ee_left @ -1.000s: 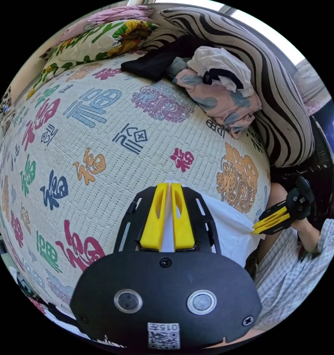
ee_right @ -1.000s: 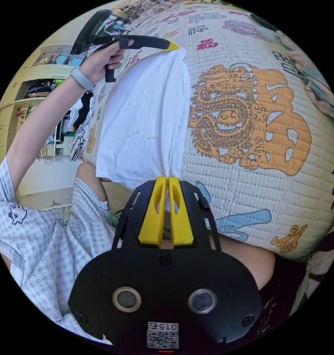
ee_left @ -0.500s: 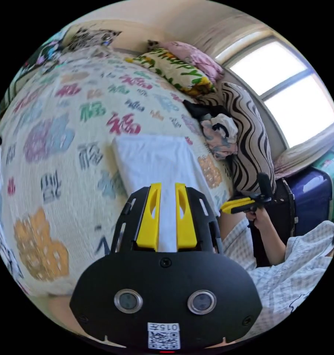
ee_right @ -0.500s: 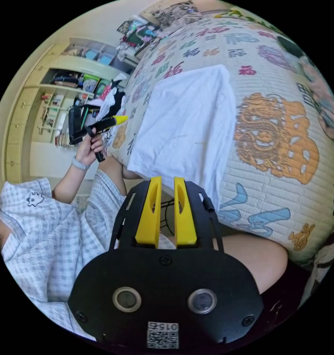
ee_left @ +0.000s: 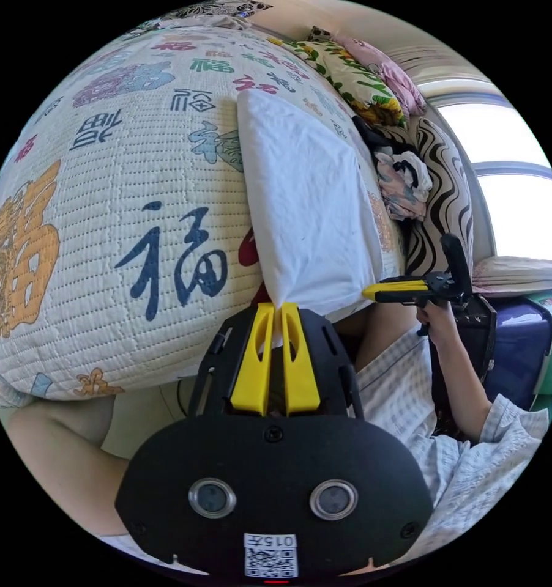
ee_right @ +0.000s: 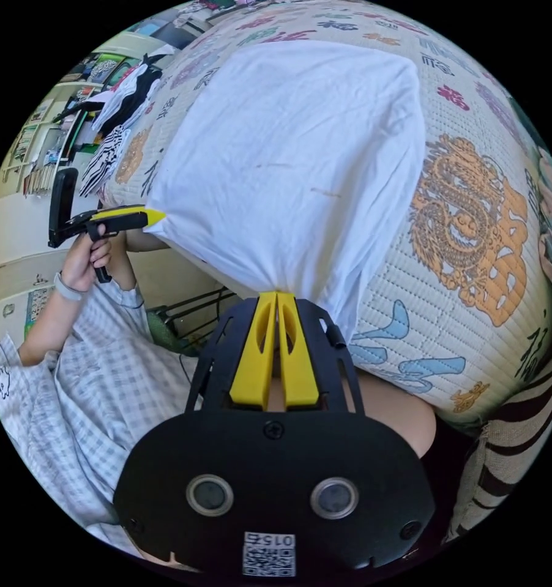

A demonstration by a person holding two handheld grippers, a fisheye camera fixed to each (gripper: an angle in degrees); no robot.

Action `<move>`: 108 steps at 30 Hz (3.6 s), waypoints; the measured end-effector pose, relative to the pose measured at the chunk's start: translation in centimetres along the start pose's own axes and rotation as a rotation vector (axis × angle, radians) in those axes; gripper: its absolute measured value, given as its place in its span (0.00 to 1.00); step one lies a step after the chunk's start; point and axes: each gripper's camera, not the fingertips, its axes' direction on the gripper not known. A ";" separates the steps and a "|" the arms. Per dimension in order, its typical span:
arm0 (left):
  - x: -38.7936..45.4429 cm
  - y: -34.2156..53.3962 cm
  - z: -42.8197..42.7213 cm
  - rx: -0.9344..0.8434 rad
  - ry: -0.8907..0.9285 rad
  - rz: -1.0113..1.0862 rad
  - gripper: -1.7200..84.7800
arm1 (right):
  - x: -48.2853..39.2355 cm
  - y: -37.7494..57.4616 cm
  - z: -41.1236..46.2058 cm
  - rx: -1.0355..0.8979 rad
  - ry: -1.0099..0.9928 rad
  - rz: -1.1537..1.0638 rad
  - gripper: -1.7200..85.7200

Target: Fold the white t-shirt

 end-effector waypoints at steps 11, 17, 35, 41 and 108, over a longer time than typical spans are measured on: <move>3.1 -0.1 -8.2 0.252 -0.175 0.078 0.10 | 3.7 1.2 -6.6 0.289 -0.226 0.033 0.07; 1.1 -9.1 -10.7 0.283 -0.150 0.116 0.12 | 8.5 -2.3 -13.5 0.529 -0.199 0.101 0.11; -6.1 -19.0 -5.8 0.202 -0.028 0.013 0.05 | 18.4 -13.5 -12.7 0.378 -0.314 0.214 0.04; -7.3 -17.7 -7.3 0.233 0.002 0.025 0.09 | 19.0 -11.8 -15.0 0.460 -0.301 0.184 0.08; 16.8 -6.9 5.7 -0.027 -0.100 0.562 0.09 | -0.1 0.2 -8.9 0.136 -0.213 -0.017 0.07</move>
